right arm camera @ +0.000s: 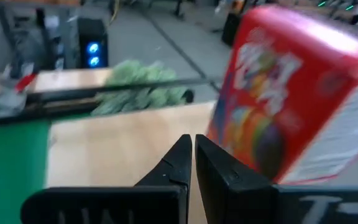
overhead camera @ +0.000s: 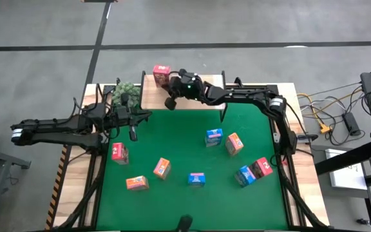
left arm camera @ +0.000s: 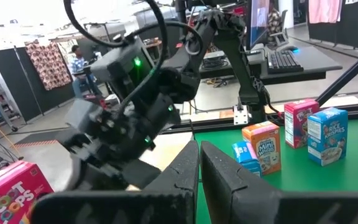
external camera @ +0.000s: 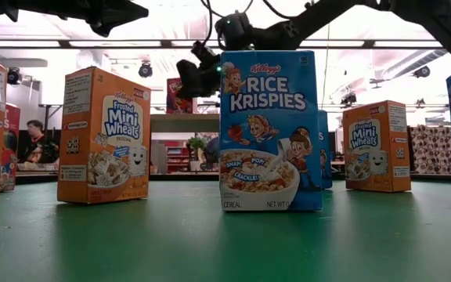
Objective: Stack cereal on shelf
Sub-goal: Put the top middle red cereal box on the shelf
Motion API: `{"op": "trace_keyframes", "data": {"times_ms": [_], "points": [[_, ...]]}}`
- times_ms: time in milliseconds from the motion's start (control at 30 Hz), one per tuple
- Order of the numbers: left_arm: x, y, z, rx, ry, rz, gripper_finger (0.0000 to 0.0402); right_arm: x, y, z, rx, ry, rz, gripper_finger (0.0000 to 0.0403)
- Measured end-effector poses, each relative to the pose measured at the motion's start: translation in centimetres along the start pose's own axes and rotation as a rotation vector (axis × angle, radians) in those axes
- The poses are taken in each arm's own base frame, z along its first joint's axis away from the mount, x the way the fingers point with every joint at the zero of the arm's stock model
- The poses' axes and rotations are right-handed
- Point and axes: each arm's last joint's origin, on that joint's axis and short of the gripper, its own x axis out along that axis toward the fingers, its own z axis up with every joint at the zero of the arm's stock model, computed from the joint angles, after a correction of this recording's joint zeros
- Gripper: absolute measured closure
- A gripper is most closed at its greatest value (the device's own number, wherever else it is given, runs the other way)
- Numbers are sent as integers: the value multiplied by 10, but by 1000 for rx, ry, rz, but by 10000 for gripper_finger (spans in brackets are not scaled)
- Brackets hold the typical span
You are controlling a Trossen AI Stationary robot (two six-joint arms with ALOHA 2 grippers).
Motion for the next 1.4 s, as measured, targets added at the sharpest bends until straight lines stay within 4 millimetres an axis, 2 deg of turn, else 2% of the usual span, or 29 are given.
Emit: {"op": "trace_keyframes", "data": {"times_ms": [367, 600, 733, 833, 933, 1200, 1400], "points": [[0, 0, 0, 1, 1, 0, 402, 2, -26, -4, 34, -8, -87, 390], [0, 0, 0, 1, 2, 0, 402, 1, -20, -6, 45, 36, -58, 390], [0, 0, -1, 2, 6, -1, 402, -9, -16, 0, 44, 111, -38, 390], [0, 0, -1, 3, 13, -3, 402, -17, -18, 3, 49, 157, -46, 390], [0, 0, -1, 3, 13, -3, 402, -19, -28, 2, 45, 183, -135, 390], [0, 0, -1, 2, 10, -2, 402, -14, -60, -3, 125, 125, -247, 391], [0, 0, 0, 2, 5, 0, 402, -6, -57, -8, 175, 65, -167, 391]]}}
